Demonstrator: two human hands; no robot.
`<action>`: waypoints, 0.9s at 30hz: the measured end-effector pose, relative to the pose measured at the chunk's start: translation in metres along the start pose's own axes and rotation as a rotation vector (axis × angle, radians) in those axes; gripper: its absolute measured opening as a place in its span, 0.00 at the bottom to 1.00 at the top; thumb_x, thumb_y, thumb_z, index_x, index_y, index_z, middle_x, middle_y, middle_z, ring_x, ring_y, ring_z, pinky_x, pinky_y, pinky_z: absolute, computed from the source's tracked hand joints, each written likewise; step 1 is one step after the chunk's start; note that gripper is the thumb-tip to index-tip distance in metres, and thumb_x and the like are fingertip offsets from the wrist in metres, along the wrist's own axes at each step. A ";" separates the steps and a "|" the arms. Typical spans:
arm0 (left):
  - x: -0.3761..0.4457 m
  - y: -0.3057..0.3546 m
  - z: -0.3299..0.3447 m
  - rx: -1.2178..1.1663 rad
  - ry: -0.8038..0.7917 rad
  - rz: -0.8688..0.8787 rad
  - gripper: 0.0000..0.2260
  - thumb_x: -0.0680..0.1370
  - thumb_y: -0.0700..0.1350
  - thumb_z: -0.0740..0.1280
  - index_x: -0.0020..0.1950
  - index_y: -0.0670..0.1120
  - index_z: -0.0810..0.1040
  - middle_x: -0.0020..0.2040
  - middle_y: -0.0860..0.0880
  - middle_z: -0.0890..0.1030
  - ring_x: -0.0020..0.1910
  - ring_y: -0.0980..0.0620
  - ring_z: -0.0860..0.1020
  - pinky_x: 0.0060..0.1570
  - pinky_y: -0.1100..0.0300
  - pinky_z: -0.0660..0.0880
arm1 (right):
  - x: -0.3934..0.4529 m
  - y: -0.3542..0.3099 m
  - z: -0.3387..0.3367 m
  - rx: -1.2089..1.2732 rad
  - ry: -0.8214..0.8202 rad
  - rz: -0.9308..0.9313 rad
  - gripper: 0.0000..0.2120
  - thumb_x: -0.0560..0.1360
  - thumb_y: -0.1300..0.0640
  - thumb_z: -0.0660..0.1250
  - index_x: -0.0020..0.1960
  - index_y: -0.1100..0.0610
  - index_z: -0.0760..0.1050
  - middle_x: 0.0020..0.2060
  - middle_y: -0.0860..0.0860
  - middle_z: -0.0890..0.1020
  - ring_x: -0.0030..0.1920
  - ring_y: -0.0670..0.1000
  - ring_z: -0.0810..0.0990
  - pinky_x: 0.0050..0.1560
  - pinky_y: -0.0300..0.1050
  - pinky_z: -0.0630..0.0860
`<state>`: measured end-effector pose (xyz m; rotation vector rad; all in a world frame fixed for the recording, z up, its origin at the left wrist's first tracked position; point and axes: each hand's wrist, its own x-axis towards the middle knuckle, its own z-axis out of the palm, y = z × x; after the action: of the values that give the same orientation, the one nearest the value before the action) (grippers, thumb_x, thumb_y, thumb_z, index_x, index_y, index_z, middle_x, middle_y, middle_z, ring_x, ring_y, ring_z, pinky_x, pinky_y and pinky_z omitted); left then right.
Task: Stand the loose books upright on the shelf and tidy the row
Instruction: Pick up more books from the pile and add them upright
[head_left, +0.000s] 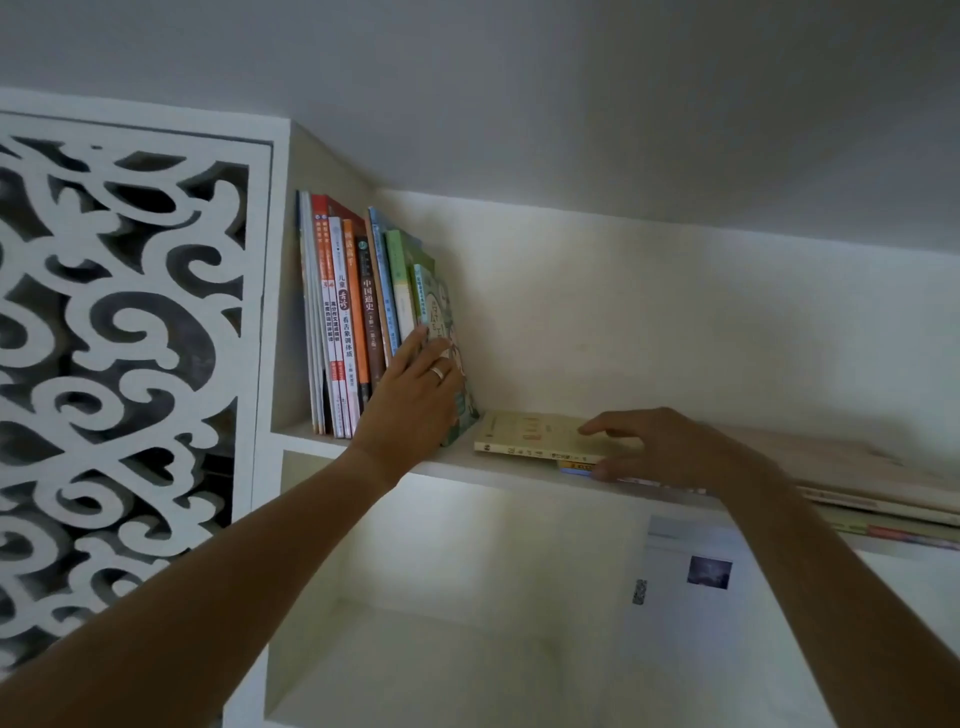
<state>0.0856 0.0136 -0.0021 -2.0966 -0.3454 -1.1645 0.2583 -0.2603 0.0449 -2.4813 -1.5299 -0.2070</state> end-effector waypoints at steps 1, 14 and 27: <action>0.000 0.000 0.001 -0.009 0.018 0.000 0.15 0.79 0.46 0.70 0.64 0.42 0.79 0.63 0.41 0.82 0.74 0.40 0.70 0.79 0.38 0.56 | -0.002 0.004 -0.007 -0.007 -0.028 0.010 0.27 0.71 0.39 0.75 0.69 0.39 0.74 0.63 0.41 0.76 0.64 0.45 0.75 0.59 0.41 0.69; 0.001 -0.003 0.000 -0.103 0.068 -0.007 0.12 0.79 0.46 0.69 0.59 0.41 0.81 0.59 0.41 0.84 0.72 0.39 0.73 0.79 0.38 0.57 | 0.019 -0.002 0.023 -0.339 0.362 -0.033 0.28 0.74 0.54 0.66 0.74 0.45 0.65 0.56 0.50 0.81 0.50 0.54 0.79 0.47 0.49 0.78; 0.002 -0.001 0.003 -0.123 0.093 -0.045 0.16 0.80 0.47 0.67 0.64 0.42 0.81 0.64 0.41 0.82 0.72 0.41 0.74 0.79 0.40 0.59 | 0.038 -0.035 0.025 -0.064 0.717 0.018 0.13 0.78 0.45 0.67 0.60 0.49 0.79 0.40 0.55 0.85 0.40 0.62 0.83 0.37 0.47 0.74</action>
<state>0.0877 0.0163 -0.0010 -2.1410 -0.2849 -1.3345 0.2442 -0.2060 0.0336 -2.0950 -1.1901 -1.0221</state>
